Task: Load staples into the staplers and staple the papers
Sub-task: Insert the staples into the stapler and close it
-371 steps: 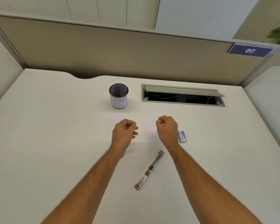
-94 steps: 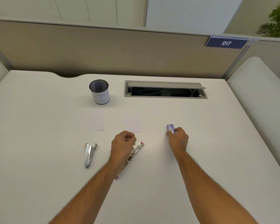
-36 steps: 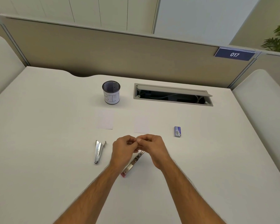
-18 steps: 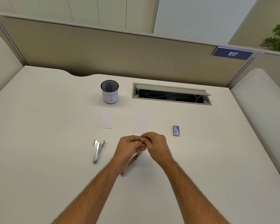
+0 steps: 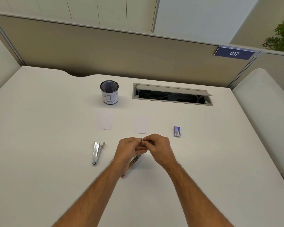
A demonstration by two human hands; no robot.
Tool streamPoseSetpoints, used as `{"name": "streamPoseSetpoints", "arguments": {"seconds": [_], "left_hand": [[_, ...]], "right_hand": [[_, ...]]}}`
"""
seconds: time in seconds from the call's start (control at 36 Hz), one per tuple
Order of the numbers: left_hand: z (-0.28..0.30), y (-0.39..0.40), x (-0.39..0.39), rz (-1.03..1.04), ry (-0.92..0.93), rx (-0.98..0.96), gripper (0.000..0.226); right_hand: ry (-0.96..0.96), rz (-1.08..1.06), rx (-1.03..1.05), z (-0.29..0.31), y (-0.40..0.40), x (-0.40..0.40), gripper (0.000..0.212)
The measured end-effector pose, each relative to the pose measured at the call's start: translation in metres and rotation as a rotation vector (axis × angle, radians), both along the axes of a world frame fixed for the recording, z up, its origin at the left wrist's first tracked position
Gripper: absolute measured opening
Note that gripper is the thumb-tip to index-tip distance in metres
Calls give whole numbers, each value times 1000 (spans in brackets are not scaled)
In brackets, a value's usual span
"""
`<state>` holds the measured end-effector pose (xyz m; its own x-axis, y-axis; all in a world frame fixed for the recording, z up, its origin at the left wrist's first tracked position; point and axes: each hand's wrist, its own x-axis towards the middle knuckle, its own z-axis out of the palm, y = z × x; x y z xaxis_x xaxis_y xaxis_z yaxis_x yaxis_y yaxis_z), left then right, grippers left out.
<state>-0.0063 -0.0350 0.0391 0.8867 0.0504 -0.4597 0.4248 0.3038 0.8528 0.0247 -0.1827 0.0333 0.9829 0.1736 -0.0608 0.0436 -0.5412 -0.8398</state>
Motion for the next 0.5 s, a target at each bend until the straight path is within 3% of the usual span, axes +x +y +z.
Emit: {"name": "streamPoseSetpoints", "arguments": {"seconds": [0.11, 0.28, 0.42, 0.5], "left_hand": [[4, -1, 0, 9, -2, 60, 26], [-19, 13, -10, 55, -23, 520, 37], [-47, 23, -28, -228, -45, 836, 36], [-63, 22, -33, -466, -89, 1054, 55]], "right_hand": [[-23, -16, 3, -1, -2, 1, 6], [-128, 38, -118, -7, -13, 10, 7], [-84, 117, -227, -12, -25, 20, 9], [-73, 131, -267, -15, -29, 22, 10]]}}
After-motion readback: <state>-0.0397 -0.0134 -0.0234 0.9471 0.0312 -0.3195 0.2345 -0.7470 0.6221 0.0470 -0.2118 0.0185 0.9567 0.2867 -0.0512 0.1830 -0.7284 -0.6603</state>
